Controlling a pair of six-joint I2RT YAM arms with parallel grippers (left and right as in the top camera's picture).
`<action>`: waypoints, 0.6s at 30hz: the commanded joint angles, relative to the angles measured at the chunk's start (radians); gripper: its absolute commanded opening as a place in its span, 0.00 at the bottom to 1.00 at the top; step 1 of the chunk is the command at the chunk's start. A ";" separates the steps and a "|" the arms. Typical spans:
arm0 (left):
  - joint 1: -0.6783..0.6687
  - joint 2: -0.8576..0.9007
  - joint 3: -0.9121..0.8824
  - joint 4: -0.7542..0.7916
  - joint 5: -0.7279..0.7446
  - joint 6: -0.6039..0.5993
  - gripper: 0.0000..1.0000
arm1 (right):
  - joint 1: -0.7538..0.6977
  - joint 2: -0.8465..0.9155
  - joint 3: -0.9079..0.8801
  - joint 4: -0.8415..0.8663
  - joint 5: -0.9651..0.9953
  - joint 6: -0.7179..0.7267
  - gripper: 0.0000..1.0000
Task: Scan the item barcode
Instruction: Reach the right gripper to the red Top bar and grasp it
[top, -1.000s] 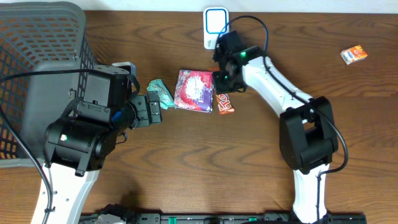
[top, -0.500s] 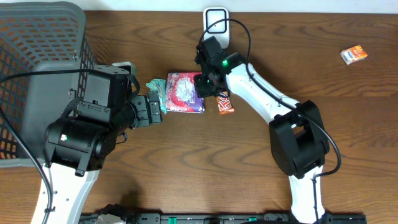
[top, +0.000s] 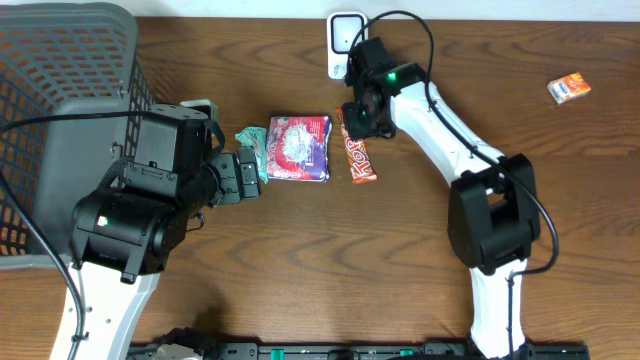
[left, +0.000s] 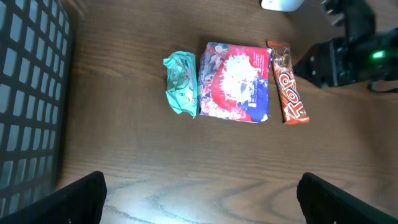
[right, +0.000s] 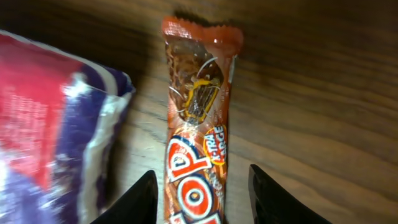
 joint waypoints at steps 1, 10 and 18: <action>0.003 -0.001 0.008 -0.002 -0.013 0.005 0.98 | 0.007 0.066 0.003 0.007 0.018 -0.054 0.43; 0.003 -0.001 0.008 -0.002 -0.013 0.005 0.98 | 0.006 0.162 0.003 0.026 0.020 -0.054 0.44; 0.003 -0.001 0.008 -0.002 -0.012 0.005 0.98 | 0.005 0.160 0.017 0.004 0.054 -0.055 0.12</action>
